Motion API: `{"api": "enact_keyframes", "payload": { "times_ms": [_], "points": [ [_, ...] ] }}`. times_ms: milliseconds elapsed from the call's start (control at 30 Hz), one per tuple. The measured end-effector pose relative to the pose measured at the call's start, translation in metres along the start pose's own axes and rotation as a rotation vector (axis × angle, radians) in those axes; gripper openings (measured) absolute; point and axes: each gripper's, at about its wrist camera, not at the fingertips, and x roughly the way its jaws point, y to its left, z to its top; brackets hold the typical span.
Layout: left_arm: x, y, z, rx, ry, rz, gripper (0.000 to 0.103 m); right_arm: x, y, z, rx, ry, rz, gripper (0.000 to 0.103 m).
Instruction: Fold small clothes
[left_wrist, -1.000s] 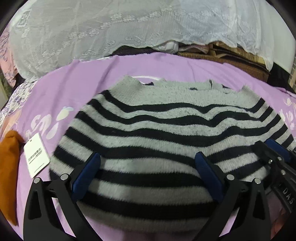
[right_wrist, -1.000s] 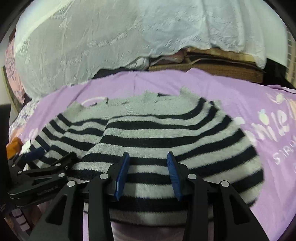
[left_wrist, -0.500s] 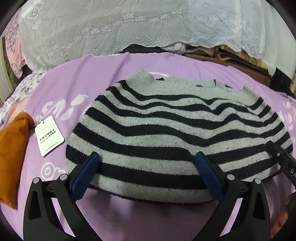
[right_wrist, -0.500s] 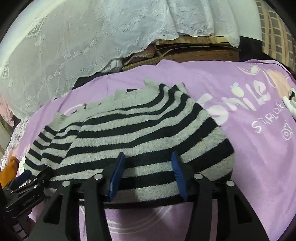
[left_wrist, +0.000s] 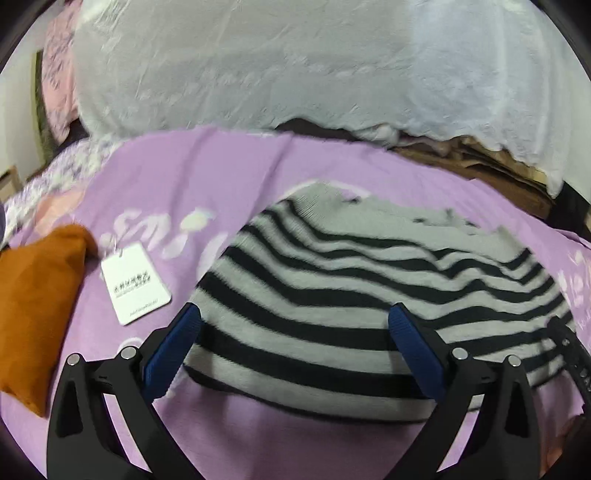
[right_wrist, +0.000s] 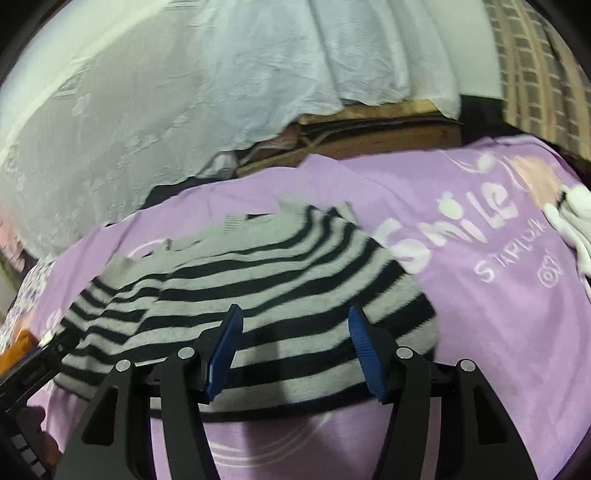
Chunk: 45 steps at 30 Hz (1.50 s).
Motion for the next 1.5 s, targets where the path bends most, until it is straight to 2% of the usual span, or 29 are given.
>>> {"api": "enact_keyframes", "payload": {
  "times_ms": [33, 100, 200, 333, 633, 833, 967, 1133, 1267, 1500],
  "points": [
    [0.013, 0.001, -0.002, 0.0, 0.055, 0.012, 0.099, 0.006, -0.003, 0.0, 0.013, 0.03, -0.004, 0.06],
    [0.027, -0.002, -0.005, 0.024, 0.107, 0.027, 0.099, 0.017, -0.004, 0.001, 0.012, 0.092, 0.004, 0.065],
    [0.024, -0.006, -0.005, 0.047, 0.087, 0.044, 0.099, 0.017, 0.002, 0.0, -0.019, 0.096, 0.009, 0.073],
    [0.023, -0.004, -0.004, 0.031, 0.081, 0.034, 0.098, 0.013, 0.003, 0.0, -0.021, 0.08, 0.015, 0.073],
    [-0.008, -0.024, -0.009, 0.106, -0.006, 0.031, 0.098, -0.011, 0.02, -0.006, -0.086, 0.005, 0.008, 0.073],
    [-0.014, -0.024, -0.016, 0.096, 0.013, 0.013, 0.098, -0.024, 0.042, -0.015, -0.175, -0.015, 0.033, 0.073],
    [-0.003, -0.023, -0.02, 0.092, 0.048, 0.006, 0.098, -0.019, 0.059, -0.019, -0.257, 0.012, 0.039, 0.073],
    [0.001, -0.026, -0.022, 0.104, 0.055, 0.014, 0.099, 0.01, 0.064, -0.022, -0.275, 0.167, 0.031, 0.083],
    [0.003, -0.026, -0.022, 0.106, 0.058, 0.015, 0.099, 0.01, 0.065, -0.025, -0.283, 0.175, 0.043, 0.088],
    [0.002, -0.026, -0.021, 0.104, 0.052, 0.014, 0.099, 0.005, 0.058, -0.026, -0.247, 0.152, 0.086, 0.088]
  ]
}}
